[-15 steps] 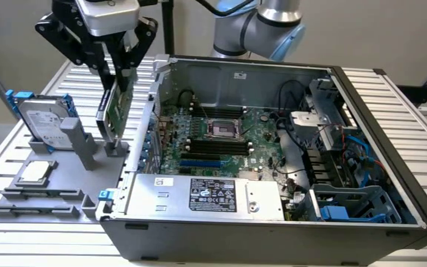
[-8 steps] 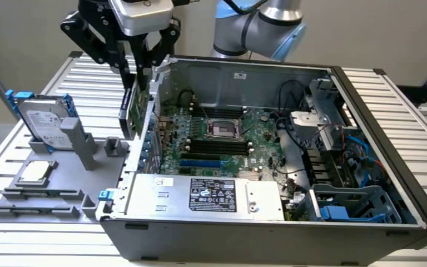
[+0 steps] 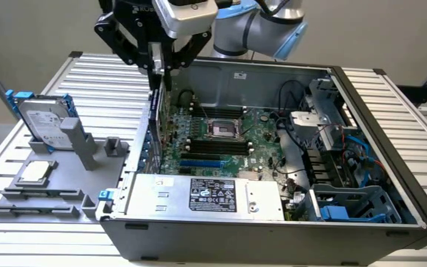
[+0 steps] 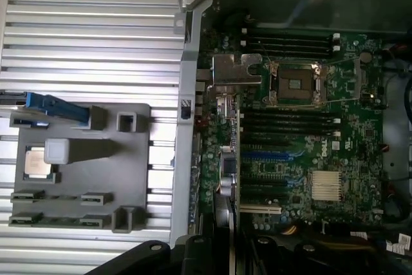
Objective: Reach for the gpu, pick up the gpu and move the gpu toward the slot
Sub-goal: 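Pick up the gpu and move the gpu toward the slot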
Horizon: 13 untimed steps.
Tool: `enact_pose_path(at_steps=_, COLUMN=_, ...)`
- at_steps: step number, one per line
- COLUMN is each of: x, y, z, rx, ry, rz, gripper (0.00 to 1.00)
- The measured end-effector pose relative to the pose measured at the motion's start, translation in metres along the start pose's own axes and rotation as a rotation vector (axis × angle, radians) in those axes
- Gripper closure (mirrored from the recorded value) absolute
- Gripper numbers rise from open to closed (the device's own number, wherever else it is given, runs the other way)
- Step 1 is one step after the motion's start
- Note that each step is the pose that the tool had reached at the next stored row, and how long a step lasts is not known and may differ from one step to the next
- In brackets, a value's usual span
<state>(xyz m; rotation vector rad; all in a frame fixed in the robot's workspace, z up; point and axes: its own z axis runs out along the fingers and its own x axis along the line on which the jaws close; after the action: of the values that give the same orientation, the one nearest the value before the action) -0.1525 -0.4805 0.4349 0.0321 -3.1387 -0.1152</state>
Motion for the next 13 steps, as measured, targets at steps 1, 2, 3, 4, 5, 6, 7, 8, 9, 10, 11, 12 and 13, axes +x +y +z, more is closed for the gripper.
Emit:
enact_pose_path(at_steps=1, x=-0.004, y=0.0, z=0.0002, rx=0.0, ry=0.0009, rz=0.0, gripper=0.74)
enact_pose_path(at_steps=2, x=-0.009, y=0.0001, z=0.0005, rx=-0.0001, ry=0.0019, rz=0.0, gripper=0.74)
enact_pose_path(at_steps=3, x=-0.014, y=0.0001, z=0.0009, rx=-0.0001, ry=0.0032, rz=0.0, gripper=0.74)
enact_pose_path(at_steps=4, x=-0.018, y=0.0003, z=0.0015, rx=0.0, ry=0.0048, rz=0.0, gripper=0.74)
enact_pose_path(at_steps=5, x=-0.023, y=0.0005, z=0.0023, rx=-0.0002, ry=0.0065, rz=0.0, gripper=0.74)
enact_pose_path(at_steps=6, x=-0.027, y=0.0008, z=0.0034, rx=-0.0002, ry=0.0084, rz=0.0, gripper=0.74)
enact_pose_path(at_steps=7, x=-0.032, y=0.0013, z=0.0046, rx=-0.0001, ry=0.0103, rz=0.001, gripper=0.74)
enact_pose_path(at_steps=8, x=-0.036, y=0.0019, z=0.0058, rx=-0.0002, ry=0.0119, rz=0.001, gripper=0.74)
enact_pose_path(at_steps=9, x=-0.041, y=0.0026, z=0.0071, rx=0.0, ry=0.0133, rz=0.001, gripper=0.74)
enact_pose_path(at_steps=10, x=-0.045, y=0.0036, z=0.0086, rx=0.0, ry=0.0145, rz=0.001, gripper=0.74)
enact_pose_path(at_steps=11, x=-0.049, y=0.0047, z=0.0099, rx=0.0002, ry=0.0157, rz=0.001, gripper=0.74)
enact_pose_path(at_steps=12, x=-0.053, y=0.0058, z=0.0113, rx=0.0003, ry=0.0167, rz=0.001, gripper=0.74)
enact_pose_path(at_steps=13, x=-0.057, y=0.0071, z=0.0125, rx=0.0004, ry=0.0176, rz=0.001, gripper=0.74)
